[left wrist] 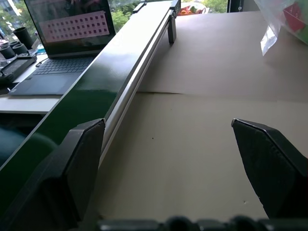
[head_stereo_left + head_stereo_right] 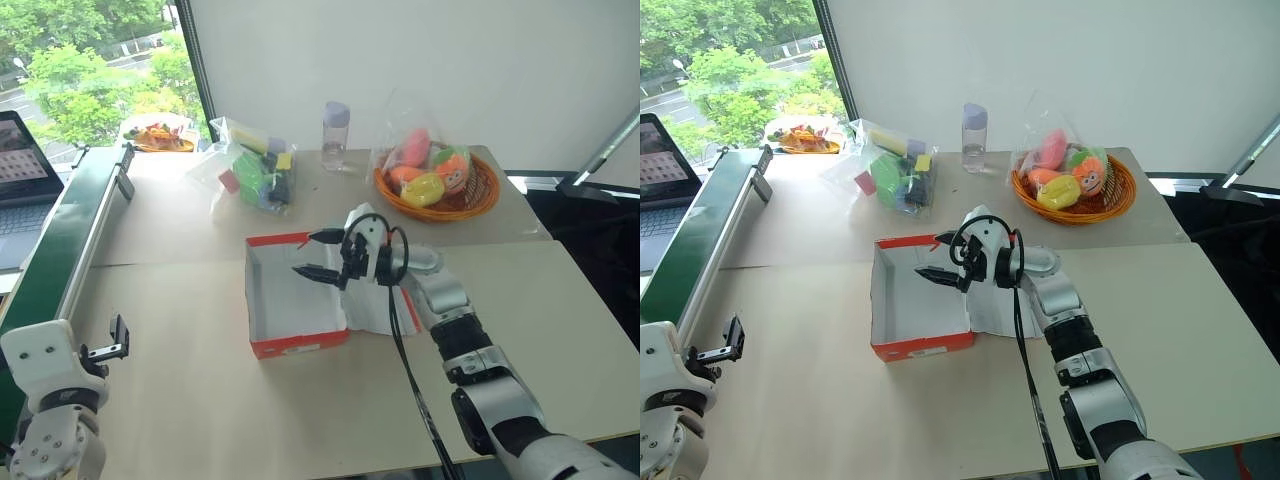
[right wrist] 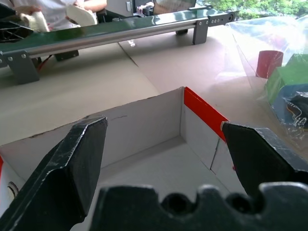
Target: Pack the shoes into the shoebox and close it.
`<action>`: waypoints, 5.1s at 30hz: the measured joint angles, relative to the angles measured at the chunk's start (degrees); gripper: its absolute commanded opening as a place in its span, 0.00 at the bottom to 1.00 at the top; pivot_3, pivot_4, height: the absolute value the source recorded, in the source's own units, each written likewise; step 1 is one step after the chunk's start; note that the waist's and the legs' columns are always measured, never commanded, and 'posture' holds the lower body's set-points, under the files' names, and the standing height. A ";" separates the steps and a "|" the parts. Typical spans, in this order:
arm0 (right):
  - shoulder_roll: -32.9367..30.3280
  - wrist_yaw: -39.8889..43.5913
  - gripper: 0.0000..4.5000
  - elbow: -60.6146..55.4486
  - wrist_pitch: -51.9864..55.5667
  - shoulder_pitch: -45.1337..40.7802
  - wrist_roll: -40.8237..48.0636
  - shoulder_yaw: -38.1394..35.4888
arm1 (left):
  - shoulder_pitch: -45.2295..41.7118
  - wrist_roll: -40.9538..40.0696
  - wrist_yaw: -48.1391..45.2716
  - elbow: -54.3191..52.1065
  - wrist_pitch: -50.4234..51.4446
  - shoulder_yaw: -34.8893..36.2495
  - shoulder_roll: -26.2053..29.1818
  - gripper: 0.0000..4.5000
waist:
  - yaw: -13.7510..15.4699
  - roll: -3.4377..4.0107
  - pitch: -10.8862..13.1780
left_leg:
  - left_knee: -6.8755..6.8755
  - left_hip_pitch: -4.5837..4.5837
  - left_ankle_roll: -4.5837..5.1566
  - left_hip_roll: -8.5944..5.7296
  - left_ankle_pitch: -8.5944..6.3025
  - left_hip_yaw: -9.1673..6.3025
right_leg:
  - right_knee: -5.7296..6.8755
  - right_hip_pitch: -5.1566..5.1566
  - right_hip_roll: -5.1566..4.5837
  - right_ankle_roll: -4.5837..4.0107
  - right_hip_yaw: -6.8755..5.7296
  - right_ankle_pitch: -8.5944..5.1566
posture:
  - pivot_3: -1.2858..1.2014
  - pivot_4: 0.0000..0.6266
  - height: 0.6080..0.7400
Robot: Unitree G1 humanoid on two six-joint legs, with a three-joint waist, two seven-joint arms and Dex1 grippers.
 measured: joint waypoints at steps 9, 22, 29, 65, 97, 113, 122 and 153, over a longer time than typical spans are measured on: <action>0.24 -0.99 1.00 -0.04 -1.39 -0.01 -1.07 0.02 | -2.75 -1.21 -0.27 1.30 5.23 1.11 2.21 1.00 | 0.01 0.00 0.00 | 0.00 0.00 0.00 0.00 0.00 0.00 | 0.01 0.00 -0.01 -0.01 0.00 0.00 | 0.52 0.24 1.00; 0.62 -3.21 1.00 -1.54 0.66 0.95 -0.88 -0.98 | -7.94 -0.46 0.35 3.61 5.45 -1.81 3.67 1.00 | 0.03 0.00 0.00 | -0.01 0.00 -0.01 0.00 0.00 0.00 | 0.00 0.00 -0.01 0.00 0.00 0.01 | 0.52 0.24 1.00; 1.78 -4.64 1.00 -2.73 1.10 2.73 -0.89 -0.94 | -10.25 0.10 1.20 4.58 5.45 -3.55 3.05 1.00 | -0.03 0.00 0.00 | -0.01 0.01 -0.01 0.00 0.00 0.00 | 0.04 0.00 0.00 0.00 0.02 0.02 | 0.52 0.24 1.00; 1.73 3.21 1.00 -10.38 10.61 -0.30 2.51 3.25 | -24.28 -5.73 -20.22 58.32 -12.83 10.81 31.04 1.00 | -0.02 -0.01 0.01 | -0.11 -0.03 -0.54 0.09 -0.26 0.09 | 0.08 -0.18 -0.14 -0.12 -0.19 -0.03 | 0.52 0.24 1.00; -0.87 0.79 1.00 -15.37 14.23 2.38 3.25 3.41 | -32.15 -8.26 -25.82 75.49 -18.39 4.40 35.15 0.02 | 1.41 0.01 0.01 | -0.12 0.05 -0.67 0.17 -0.18 0.11 | 0.27 -0.12 -0.15 -0.24 -0.43 -0.08 | 0.52 0.24 1.00; -0.13 -1.73 1.00 -17.66 22.91 2.43 9.10 -0.27 | -26.59 -13.71 -16.24 41.98 -13.51 -0.45 20.15 0.02 | 1.93 -0.12 -0.03 | -0.10 -0.28 -0.73 0.11 -0.14 0.02 | 0.05 -0.12 -0.25 -0.09 -0.51 0.03 | 0.52 0.24 1.00; 2.08 -12.07 1.00 -18.82 41.13 0.73 19.49 -10.35 | -30.41 -17.56 -7.90 21.47 -4.02 -16.78 8.58 0.02 | 1.35 -0.14 -0.03 | -0.06 -0.26 -0.26 0.11 0.15 -0.09 | 0.14 -0.11 -0.04 -0.11 -0.42 0.03 | 0.52 0.24 1.00; 9.57 -39.48 0.60 -11.16 58.33 -7.48 37.33 -32.77 | -43.49 -15.24 -11.40 19.87 -0.59 -37.54 2.76 0.00 | 1.51 -0.13 -0.02 | -0.02 -0.42 -0.19 0.03 0.19 -0.30 | -0.01 -0.08 0.01 -0.01 -0.45 0.03 | 0.52 0.24 1.00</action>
